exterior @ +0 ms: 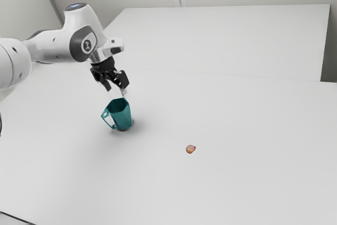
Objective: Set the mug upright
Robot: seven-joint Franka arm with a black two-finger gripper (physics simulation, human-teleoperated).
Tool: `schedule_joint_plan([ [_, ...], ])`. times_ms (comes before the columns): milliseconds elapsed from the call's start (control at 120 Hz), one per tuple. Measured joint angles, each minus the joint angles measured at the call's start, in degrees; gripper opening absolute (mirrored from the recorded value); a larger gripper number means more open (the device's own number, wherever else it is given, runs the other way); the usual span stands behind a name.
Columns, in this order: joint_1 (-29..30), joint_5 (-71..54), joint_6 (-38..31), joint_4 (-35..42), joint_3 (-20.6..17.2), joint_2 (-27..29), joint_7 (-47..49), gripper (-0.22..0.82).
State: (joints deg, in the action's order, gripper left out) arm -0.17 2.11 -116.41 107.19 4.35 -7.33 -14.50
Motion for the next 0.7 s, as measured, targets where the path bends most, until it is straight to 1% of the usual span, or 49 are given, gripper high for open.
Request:
schedule_joint_plan([
  [125,-0.44,-0.06,5.71,-2.8,-0.04,4.73,0.66,0.53],
  [225,-0.64,-0.27,10.94,-7.59,-0.04,5.9,1.09,0.56],
  [383,-0.83,-0.56,17.54,-11.61,-0.12,7.9,1.6,0.58],
  [517,-0.5,-0.65,20.78,-12.27,-0.61,8.44,1.87,0.59],
  [700,-0.55,-0.37,22.79,-12.25,-0.66,8.39,2.16,0.6],
])
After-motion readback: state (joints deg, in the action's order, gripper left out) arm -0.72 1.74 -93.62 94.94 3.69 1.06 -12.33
